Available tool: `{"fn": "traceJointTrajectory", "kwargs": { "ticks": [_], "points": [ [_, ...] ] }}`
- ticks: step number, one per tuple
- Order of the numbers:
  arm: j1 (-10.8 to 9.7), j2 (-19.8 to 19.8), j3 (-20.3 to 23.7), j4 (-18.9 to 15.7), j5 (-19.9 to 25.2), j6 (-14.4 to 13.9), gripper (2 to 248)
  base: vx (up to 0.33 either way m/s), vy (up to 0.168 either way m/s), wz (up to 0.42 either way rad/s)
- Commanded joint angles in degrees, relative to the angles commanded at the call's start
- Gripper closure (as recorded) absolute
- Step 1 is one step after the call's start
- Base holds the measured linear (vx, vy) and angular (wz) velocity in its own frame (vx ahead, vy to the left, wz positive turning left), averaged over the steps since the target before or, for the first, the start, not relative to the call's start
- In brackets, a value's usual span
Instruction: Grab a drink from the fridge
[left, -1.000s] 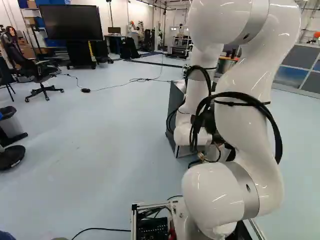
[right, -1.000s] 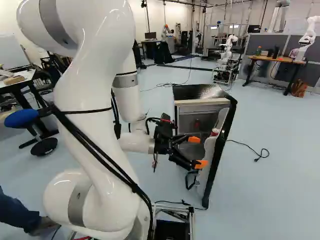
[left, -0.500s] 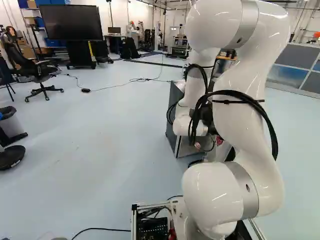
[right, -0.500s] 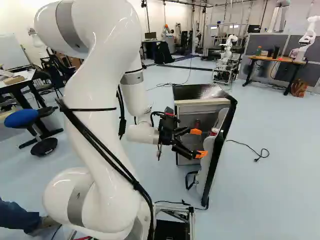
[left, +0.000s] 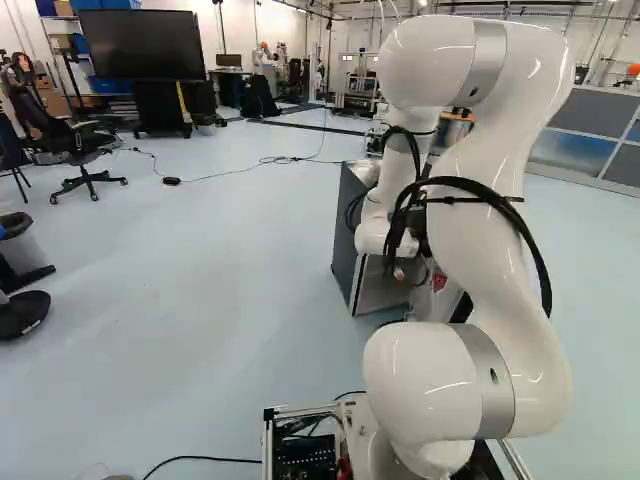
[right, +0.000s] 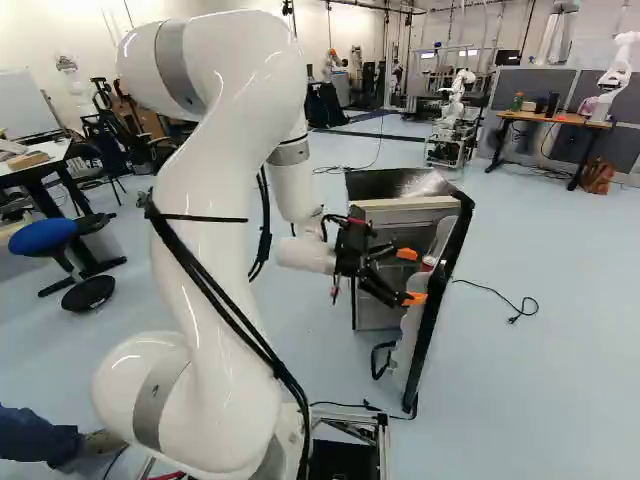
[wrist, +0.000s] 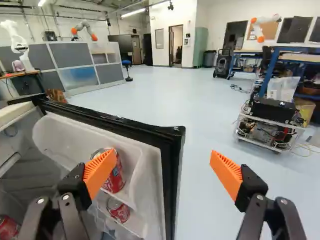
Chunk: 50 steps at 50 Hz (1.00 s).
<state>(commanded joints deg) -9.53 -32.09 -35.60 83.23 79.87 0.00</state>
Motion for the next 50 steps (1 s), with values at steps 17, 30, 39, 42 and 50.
{"fn": "traceJointTrajectory", "kwargs": {
  "ticks": [17, 30, 39, 42, 50],
  "points": [
    [-4.9, -1.8, -3.6, 0.1, 0.0, 0.0, 3, 0.0, 0.0, 0.0],
    [-8.7, -3.0, -6.2, 1.9, 0.0, 0.0, 3, 0.0, 0.0, 0.0],
    [-11.3, -4.0, -8.1, 2.3, 0.0, 0.0, 3, 0.0, 0.0, 0.0],
    [-12.2, -4.3, -8.8, 2.3, 0.0, 0.0, 3, 0.0, 0.0, 0.0],
    [-14.2, -5.4, -11.0, 2.3, 0.0, 0.0, 3, 0.0, 0.0, 0.0]
  ]
}}
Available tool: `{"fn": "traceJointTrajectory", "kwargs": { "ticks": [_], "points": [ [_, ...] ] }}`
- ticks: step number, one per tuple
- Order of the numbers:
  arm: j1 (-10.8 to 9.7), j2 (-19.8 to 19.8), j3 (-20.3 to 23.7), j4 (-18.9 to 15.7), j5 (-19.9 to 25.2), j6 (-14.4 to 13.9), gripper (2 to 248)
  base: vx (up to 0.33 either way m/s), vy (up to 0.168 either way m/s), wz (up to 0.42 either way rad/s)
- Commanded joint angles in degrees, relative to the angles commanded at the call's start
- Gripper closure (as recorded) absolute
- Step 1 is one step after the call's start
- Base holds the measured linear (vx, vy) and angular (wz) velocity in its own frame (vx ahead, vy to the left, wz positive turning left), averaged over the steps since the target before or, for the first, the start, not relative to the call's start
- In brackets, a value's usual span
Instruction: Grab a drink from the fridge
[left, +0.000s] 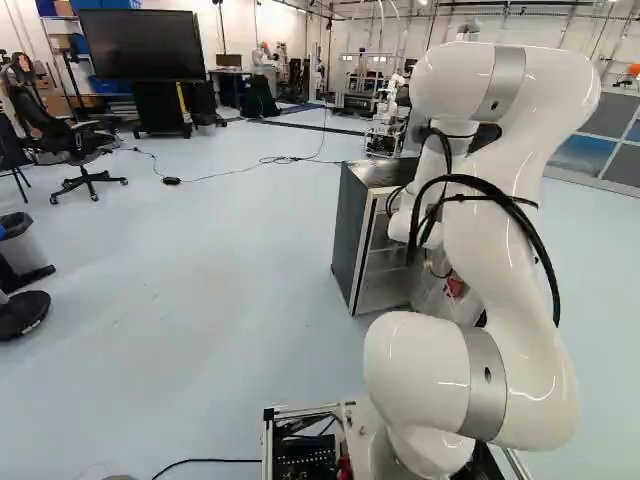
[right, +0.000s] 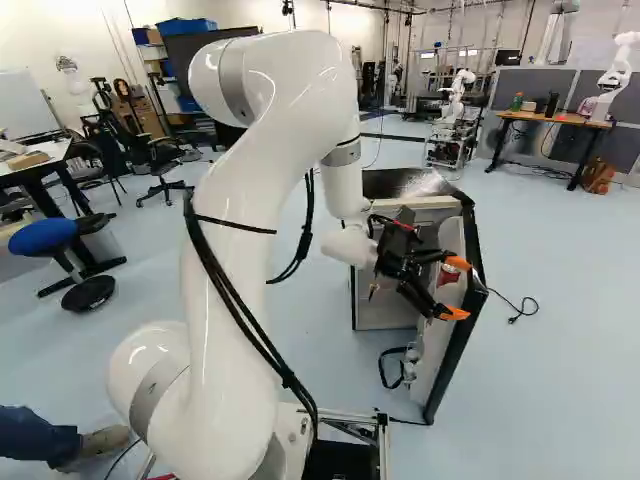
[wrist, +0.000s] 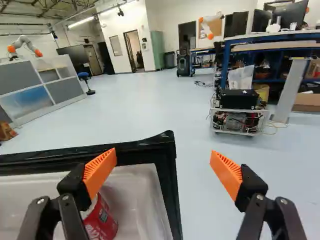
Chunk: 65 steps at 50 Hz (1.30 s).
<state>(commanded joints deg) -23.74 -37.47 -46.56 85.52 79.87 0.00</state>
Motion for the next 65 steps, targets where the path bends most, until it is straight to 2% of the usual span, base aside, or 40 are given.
{"fn": "traceJointTrajectory", "kwargs": {
  "ticks": [30, 65],
  "points": [
    [-6.2, -5.0, -10.1, 0.0, 0.0, 0.0, 3, 0.0, 0.0, 0.0],
    [-12.3, -11.4, -22.5, 0.0, 0.0, 0.0, 3, 0.0, 0.0, 0.0]
  ]
}}
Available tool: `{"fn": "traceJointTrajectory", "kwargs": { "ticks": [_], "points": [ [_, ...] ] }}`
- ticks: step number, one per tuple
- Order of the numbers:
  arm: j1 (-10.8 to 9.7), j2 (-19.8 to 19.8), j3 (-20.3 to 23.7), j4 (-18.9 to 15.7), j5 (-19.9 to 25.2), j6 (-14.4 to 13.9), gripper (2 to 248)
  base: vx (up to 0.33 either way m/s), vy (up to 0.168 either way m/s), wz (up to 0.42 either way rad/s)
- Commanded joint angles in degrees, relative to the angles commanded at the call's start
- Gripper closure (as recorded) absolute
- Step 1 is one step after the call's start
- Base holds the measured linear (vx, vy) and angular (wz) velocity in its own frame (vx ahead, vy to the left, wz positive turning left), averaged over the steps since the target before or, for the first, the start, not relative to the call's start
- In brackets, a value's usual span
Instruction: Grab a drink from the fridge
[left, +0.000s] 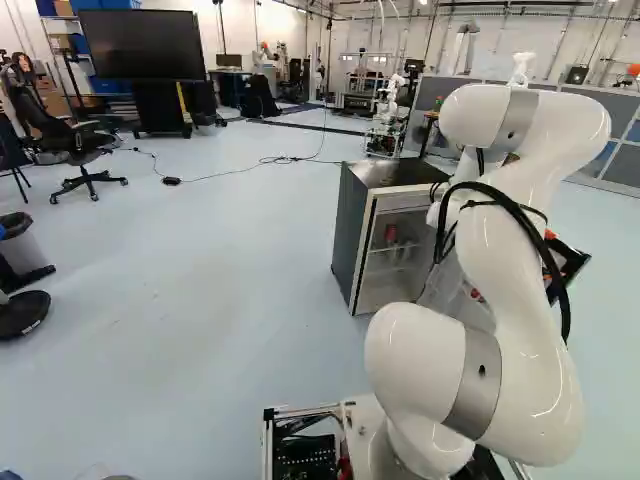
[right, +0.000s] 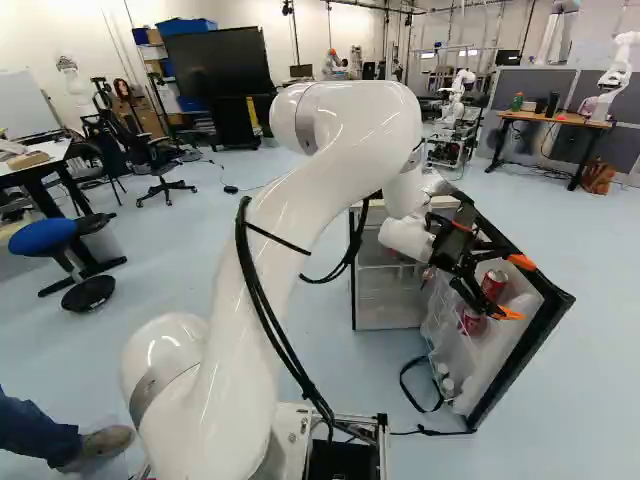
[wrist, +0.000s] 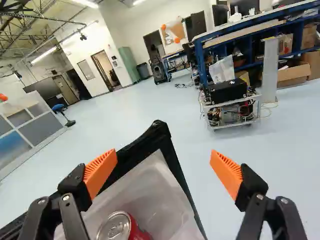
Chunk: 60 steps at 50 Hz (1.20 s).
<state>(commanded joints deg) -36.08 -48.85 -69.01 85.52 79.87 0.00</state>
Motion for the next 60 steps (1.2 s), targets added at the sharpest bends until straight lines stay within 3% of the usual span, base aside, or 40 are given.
{"fn": "traceJointTrajectory", "kwargs": {
  "ticks": [36, 45, 60],
  "points": [
    [-5.3, -6.9, -13.3, 0.0, 0.0, 0.0, 3, 0.0, 0.0, 0.0],
    [-5.8, -6.5, -12.4, 0.0, 0.0, 0.0, 3, 0.0, 0.0, 0.0],
    [-5.6, -3.1, -6.0, -2.0, 0.0, 0.0, 3, 0.0, 0.0, 0.0]
  ]
}}
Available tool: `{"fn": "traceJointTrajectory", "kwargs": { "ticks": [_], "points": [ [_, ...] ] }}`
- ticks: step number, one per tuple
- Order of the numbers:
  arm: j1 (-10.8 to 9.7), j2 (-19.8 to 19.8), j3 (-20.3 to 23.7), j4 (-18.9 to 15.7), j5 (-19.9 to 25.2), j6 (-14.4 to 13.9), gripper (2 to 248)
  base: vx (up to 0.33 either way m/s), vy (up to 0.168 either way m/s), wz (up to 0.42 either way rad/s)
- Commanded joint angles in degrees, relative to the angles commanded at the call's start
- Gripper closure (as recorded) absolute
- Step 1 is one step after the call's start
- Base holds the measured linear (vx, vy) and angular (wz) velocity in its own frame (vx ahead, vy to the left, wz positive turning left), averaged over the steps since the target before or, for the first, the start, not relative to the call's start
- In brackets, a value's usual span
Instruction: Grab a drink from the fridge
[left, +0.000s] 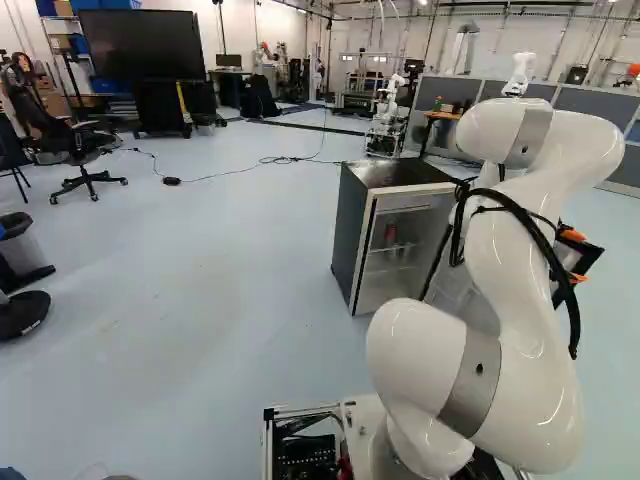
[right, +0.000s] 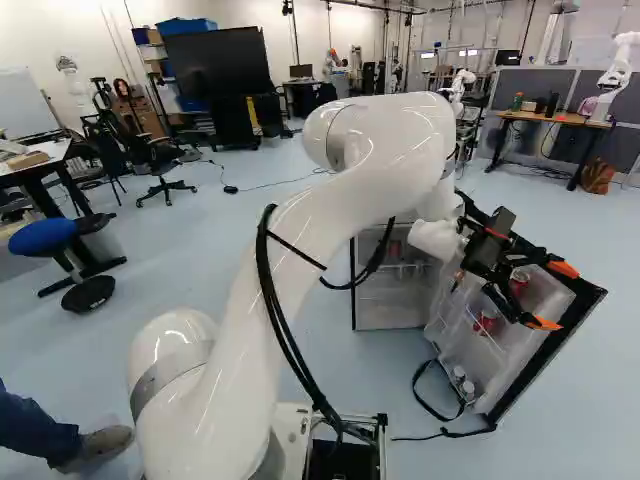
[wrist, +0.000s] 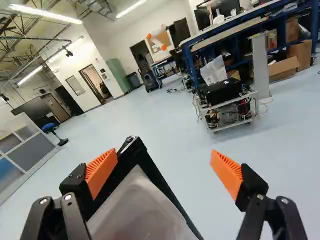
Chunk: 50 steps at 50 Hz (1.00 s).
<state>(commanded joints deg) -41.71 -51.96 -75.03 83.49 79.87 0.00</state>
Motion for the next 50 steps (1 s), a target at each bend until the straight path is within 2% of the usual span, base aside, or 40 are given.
{"fn": "traceJointTrajectory", "kwargs": {
  "ticks": [21, 50],
  "points": [
    [1.1, 5.3, 9.8, -6.7, 0.0, 0.0, 3, 0.0, 0.0, 0.0],
    [3.6, 12.6, 22.6, -19.8, 0.0, 0.0, 3, 0.0, 0.0, 0.0]
  ]
}}
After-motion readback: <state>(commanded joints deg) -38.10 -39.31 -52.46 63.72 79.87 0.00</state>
